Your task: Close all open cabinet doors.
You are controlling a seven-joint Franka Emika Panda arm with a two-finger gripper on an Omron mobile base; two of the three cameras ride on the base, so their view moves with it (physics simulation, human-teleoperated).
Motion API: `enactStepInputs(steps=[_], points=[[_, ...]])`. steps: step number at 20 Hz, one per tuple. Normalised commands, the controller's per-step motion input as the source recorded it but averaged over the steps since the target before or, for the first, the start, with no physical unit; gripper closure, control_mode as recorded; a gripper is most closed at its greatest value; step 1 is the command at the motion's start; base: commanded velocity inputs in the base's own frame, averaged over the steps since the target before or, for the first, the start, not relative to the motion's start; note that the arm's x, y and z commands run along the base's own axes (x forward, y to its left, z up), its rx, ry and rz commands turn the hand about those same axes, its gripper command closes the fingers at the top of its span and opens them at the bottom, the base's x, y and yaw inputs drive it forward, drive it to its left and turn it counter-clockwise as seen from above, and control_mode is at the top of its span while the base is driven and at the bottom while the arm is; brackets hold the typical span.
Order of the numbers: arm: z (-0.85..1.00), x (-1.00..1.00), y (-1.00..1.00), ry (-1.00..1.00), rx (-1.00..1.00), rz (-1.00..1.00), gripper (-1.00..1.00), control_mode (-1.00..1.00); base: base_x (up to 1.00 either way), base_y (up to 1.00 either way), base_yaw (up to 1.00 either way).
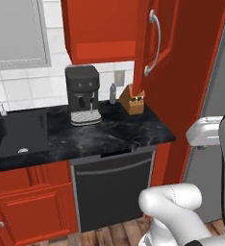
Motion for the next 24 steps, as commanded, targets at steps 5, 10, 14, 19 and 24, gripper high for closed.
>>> enactStepInputs(steps=[5, 10, 14, 19, 24], points=[[0.0, 0.0, 0.0, 0.0, 0.0, 0.0, -1.0, 1.0, 0.34, -0.26, 0.17], [0.0, 0.0, 0.0, 0.0, 0.0, 0.0, -1.0, 1.0, 0.27, -0.01, 0.2], [0.0, 0.0, 0.0, 0.0, 0.0, 0.0, -1.0, 1.0, 0.19, 0.0, 0.2], [0.0, 0.0, 0.0, 0.0, 0.0, 0.0, -1.0, 1.0, 0.35, 0.0, 0.16], [0.0, 0.0, 0.0, 0.0, 0.0, 0.0, -1.0, 1.0, 0.56, -0.05, 0.06]])
